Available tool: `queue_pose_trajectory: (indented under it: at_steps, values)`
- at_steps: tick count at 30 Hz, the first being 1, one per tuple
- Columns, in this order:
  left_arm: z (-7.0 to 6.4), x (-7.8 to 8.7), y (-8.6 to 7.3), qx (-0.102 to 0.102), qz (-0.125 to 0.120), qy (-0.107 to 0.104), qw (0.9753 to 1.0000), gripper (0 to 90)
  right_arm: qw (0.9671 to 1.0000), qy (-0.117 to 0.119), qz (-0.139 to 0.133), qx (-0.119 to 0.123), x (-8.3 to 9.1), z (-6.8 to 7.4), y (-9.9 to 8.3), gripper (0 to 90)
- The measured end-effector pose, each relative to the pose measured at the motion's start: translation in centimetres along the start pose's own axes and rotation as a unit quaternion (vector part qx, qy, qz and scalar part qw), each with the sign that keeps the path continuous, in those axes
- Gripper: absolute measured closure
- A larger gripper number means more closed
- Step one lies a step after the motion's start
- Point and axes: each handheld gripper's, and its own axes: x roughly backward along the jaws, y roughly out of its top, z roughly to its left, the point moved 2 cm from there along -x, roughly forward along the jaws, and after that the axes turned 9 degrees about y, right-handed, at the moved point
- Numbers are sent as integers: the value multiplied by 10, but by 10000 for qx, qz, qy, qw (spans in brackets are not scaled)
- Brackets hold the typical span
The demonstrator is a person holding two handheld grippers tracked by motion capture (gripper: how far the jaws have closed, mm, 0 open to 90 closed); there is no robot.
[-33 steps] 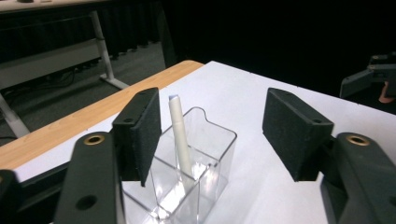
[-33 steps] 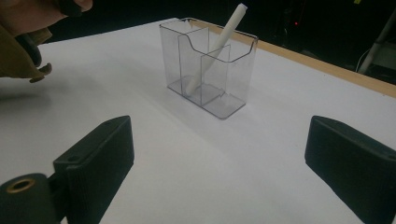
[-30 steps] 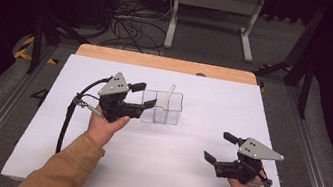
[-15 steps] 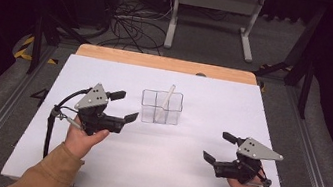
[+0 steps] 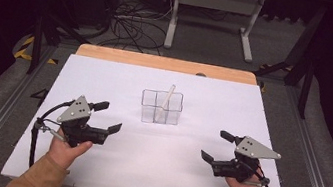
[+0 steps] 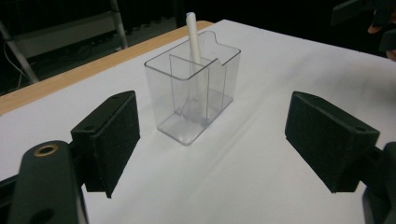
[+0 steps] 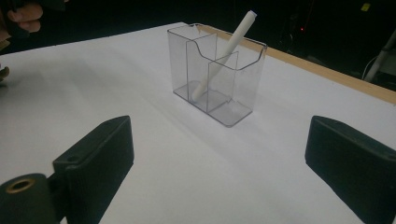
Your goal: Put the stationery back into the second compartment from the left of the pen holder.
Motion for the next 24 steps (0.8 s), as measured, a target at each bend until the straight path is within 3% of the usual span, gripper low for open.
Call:
queue_pose_trajectory:
  at_steps: [18,22,24]
  values:
    - [13,18,-57,350,224,90,9991,169,10000,74,30,-34,2,5,-13,74]
    - [11,17,-71,110,333,203,9992,172,10000,70,51,-36,3,6,-17,71]
    - [9,18,-75,98,318,196,9993,173,10000,58,52,-46,4,6,-18,70]
